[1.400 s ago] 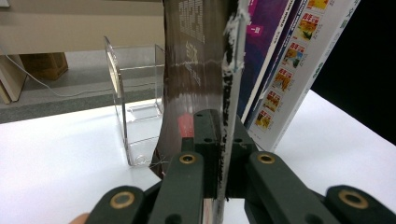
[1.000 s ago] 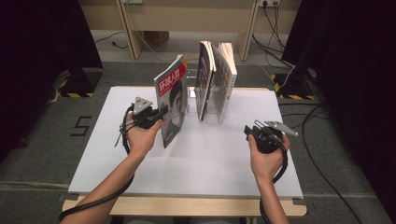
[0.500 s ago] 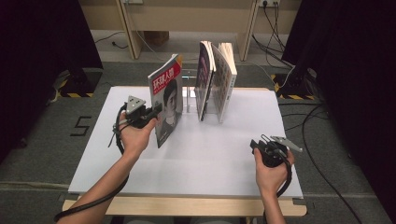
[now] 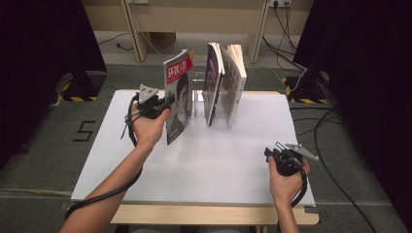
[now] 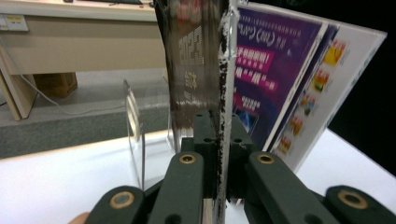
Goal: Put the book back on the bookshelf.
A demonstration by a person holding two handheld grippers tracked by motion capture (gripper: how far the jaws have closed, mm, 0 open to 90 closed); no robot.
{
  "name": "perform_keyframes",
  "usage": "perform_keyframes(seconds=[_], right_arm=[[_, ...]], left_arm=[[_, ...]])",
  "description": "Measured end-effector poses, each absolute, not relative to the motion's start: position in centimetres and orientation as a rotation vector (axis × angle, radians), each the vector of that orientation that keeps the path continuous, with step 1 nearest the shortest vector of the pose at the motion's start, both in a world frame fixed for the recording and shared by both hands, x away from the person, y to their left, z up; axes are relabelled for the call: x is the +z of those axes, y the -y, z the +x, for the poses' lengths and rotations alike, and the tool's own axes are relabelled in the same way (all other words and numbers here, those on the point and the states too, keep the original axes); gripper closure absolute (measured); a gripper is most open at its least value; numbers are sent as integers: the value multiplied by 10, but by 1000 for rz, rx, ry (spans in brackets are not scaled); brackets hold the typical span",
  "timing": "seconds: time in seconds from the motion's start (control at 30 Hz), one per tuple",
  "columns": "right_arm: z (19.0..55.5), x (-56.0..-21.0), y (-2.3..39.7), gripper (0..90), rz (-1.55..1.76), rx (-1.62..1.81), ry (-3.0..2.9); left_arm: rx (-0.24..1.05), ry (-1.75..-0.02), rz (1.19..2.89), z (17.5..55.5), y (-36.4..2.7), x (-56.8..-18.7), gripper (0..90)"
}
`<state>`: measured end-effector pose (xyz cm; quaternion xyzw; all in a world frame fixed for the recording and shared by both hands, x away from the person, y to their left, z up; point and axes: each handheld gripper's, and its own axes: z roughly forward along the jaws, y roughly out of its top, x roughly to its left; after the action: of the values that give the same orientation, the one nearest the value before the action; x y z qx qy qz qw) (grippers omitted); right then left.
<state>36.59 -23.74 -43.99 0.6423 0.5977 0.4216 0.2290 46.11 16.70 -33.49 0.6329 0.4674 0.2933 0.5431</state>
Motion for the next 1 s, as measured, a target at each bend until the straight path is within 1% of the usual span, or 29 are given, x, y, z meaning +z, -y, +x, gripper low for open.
perform_keyframes(seconds=[0.2,0.47,0.53,0.7,0.9,1.0], right_arm=[[366,-441,239,638,1765,1159,-1649],[366,-442,238,639,1772,1155,-1653],[366,-442,238,639,1778,1155,-1652],[366,-445,240,639,1766,1149,-1653],[366,-444,239,639,1771,1150,-1661],[365,-443,239,640,1758,1152,-1664]], left_arm=[[739,-1100,1498,476,-159,-328,867],[792,-1105,1463,501,-156,-333,866],[817,-1091,1460,506,-153,-339,866],[829,-1093,1434,513,-152,-356,864],[844,-1081,1431,510,-151,-367,860],[832,-1107,1450,509,-153,-380,858]])
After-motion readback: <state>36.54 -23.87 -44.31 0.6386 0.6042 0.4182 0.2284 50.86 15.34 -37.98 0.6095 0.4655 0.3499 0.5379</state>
